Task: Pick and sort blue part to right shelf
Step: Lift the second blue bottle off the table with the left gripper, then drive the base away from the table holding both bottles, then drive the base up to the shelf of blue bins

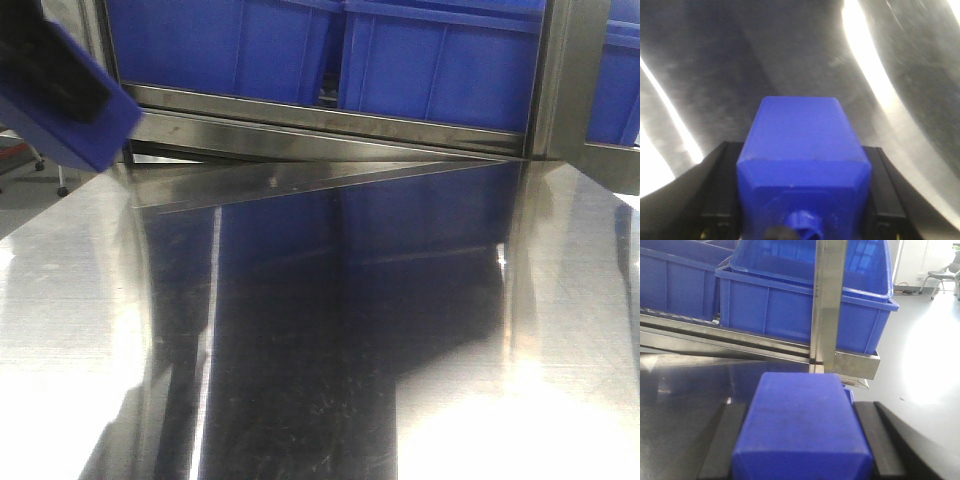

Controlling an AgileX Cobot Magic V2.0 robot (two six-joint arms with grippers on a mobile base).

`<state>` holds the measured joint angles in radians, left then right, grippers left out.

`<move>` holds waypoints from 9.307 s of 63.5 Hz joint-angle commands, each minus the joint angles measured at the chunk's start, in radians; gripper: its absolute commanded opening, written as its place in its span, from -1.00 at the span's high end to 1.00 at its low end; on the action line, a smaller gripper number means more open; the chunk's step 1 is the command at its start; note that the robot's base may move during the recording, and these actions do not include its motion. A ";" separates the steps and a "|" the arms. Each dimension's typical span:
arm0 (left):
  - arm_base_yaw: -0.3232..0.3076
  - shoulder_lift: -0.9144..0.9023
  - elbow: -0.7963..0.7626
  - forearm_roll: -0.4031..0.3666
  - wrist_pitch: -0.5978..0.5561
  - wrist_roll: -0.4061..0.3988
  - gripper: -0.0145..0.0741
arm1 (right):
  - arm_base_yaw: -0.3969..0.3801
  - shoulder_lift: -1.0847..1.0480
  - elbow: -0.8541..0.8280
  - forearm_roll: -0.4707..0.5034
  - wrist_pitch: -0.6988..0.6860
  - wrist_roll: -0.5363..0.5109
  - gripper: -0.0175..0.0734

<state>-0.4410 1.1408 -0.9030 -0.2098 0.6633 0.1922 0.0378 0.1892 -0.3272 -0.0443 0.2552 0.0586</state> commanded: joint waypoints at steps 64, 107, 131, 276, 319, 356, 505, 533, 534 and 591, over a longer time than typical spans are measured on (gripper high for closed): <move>0.388 -0.868 0.379 -0.012 -0.283 -0.080 0.13 | -0.008 0.008 -0.028 -0.013 -0.095 -0.012 -0.32; 0.388 -0.877 0.379 -0.012 -0.283 -0.080 0.13 | -0.008 0.008 -0.028 -0.013 -0.095 -0.012 -0.32; 0.388 -0.877 0.379 -0.012 -0.283 -0.080 0.13 | -0.008 0.008 -0.028 -0.013 -0.095 -0.012 -0.32; 0.386 -0.877 0.379 -0.016 -0.283 -0.080 0.13 | -0.008 0.008 -0.028 -0.013 -0.095 -0.012 -0.32; 0.386 -0.877 0.379 -0.016 -0.283 -0.080 0.13 | -0.008 0.008 -0.028 -0.013 -0.096 -0.012 -0.32; 0.386 -0.877 0.379 -0.016 -0.283 -0.080 0.13 | -0.008 0.008 -0.028 -0.013 -0.096 -0.012 -0.32; 0.386 -0.873 0.379 -0.016 -0.283 -0.080 0.13 | -0.008 0.008 -0.028 -0.013 -0.096 -0.012 -0.32; 0.386 -0.873 0.379 -0.016 -0.283 -0.080 0.13 | -0.008 0.008 -0.028 -0.013 -0.095 -0.012 -0.32; 0.386 -0.873 0.379 -0.016 -0.283 -0.080 0.13 | -0.008 0.008 -0.028 -0.013 -0.095 -0.012 -0.32; 0.386 -0.873 0.379 -0.016 -0.283 -0.080 0.13 | -0.008 0.008 -0.028 -0.013 -0.096 -0.012 -0.32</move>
<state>-0.0529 0.2546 -0.4945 -0.2117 0.4621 0.1198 0.0375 0.1877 -0.3272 -0.0477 0.2552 0.0586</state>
